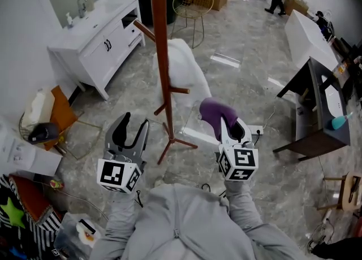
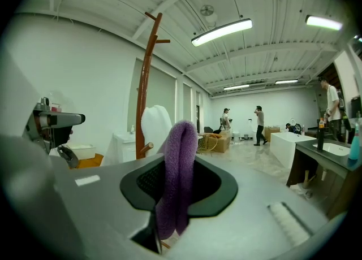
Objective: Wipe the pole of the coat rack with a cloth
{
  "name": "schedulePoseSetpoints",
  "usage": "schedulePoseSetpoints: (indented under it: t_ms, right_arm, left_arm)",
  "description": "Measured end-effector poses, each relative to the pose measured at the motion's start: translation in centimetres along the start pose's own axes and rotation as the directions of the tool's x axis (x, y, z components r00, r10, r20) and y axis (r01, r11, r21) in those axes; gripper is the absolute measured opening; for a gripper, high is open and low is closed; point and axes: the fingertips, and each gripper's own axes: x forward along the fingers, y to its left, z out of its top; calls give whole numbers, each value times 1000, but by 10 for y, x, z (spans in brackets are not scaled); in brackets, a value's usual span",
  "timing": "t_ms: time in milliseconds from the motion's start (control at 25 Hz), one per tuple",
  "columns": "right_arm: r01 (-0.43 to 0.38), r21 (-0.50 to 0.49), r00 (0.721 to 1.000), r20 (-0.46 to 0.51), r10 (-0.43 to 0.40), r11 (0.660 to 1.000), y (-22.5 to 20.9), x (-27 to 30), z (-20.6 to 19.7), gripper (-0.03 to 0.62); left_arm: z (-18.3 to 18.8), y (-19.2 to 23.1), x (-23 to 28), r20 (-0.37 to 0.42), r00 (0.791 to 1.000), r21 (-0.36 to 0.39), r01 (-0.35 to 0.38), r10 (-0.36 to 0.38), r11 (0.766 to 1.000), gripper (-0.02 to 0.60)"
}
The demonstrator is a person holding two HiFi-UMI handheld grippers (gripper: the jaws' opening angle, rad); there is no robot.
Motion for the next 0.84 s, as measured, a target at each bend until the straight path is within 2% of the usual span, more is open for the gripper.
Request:
schedulePoseSetpoints:
  t_ms: [840]
  right_arm:
    - [-22, -1, 1000, 0, 22, 1000, 2, 6, -1, 80]
  left_arm:
    - [1, 3, -1, 1, 1000, 10, -23, 23, 1000, 236]
